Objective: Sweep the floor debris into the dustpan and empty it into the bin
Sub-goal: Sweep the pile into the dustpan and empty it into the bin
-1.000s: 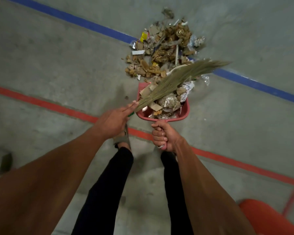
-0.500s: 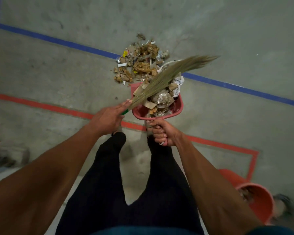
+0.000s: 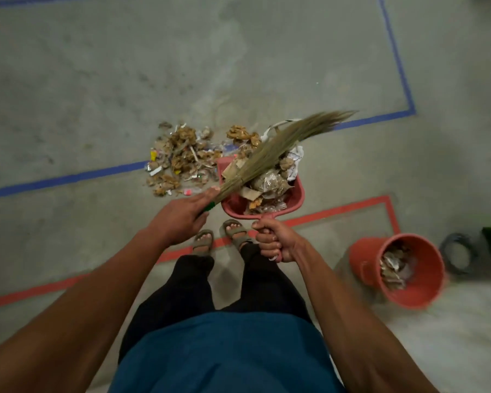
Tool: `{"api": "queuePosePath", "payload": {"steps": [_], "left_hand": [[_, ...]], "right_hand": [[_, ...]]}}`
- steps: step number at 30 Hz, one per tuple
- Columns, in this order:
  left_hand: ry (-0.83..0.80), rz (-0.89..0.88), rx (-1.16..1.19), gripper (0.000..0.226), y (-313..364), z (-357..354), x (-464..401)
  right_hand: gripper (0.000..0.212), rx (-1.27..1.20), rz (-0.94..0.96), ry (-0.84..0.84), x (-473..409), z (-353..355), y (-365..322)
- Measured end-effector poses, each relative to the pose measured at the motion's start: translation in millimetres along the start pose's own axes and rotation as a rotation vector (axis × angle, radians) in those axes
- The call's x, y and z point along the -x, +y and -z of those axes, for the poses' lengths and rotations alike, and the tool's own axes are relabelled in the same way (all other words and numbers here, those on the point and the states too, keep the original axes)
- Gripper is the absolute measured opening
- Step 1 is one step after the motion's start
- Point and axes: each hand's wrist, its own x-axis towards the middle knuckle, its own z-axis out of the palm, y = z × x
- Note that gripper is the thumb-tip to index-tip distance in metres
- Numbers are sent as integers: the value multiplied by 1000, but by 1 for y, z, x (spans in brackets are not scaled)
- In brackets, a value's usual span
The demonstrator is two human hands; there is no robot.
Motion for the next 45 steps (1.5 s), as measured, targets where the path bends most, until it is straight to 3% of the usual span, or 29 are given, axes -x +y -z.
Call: {"api": "queuePosePath", "payload": {"steps": [10,17,31,36,41,45], "left_hand": [[-189,-386,-155,70,69,35,-42],[-296,-595,-229,71,141,21,-75],[-523,-754,-351,70,292,-77,-147],[-609,-751,-399,69,346,-121,-188],[-637,-784,-415,70,402,-166,-228],[-660,-805,-451,71,439,-205,-260]], "right_hand": [[49,-331,334,75,56,3,92],[45,-543,562,166,86,15,143],[45,-804,796,127,131,127,202],[56,-837,798,113,150,191,203],[44,-922,846,83,174,255,196],[50,-915,834,111,188,309,195]]}}
